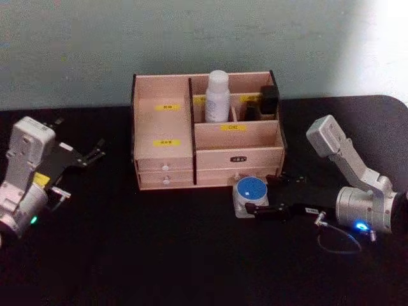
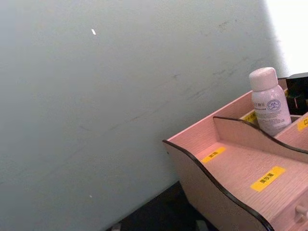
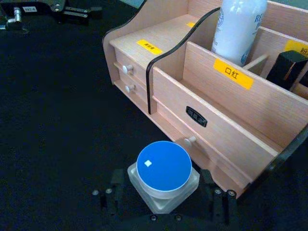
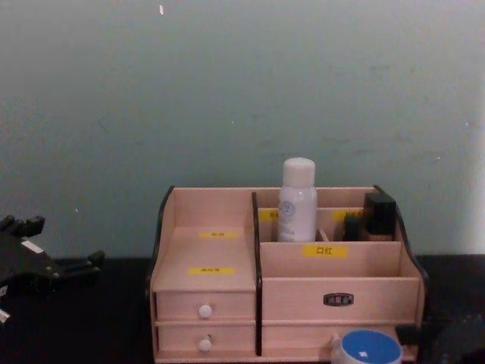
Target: Pick up the facial cleanser and watermelon frost from the table and place them into the tiered storage box.
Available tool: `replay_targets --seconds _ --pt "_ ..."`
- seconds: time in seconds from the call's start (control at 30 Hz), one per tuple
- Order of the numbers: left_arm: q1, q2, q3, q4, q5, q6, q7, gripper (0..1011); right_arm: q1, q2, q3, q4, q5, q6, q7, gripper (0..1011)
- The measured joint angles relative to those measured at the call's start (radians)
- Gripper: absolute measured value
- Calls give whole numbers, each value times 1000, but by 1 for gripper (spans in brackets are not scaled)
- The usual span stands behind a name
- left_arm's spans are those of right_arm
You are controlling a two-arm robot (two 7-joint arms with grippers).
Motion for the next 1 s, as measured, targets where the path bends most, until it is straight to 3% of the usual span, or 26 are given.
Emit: replay_targets --seconds 0.47,1.0 --pt "0 0 0 0 0 0 0 1001 34 -35 -12 46 -9 -3 7 1000" --pt "0 0 0 0 0 0 0 1001 46 -47 -20 68 -14 0 12 1000"
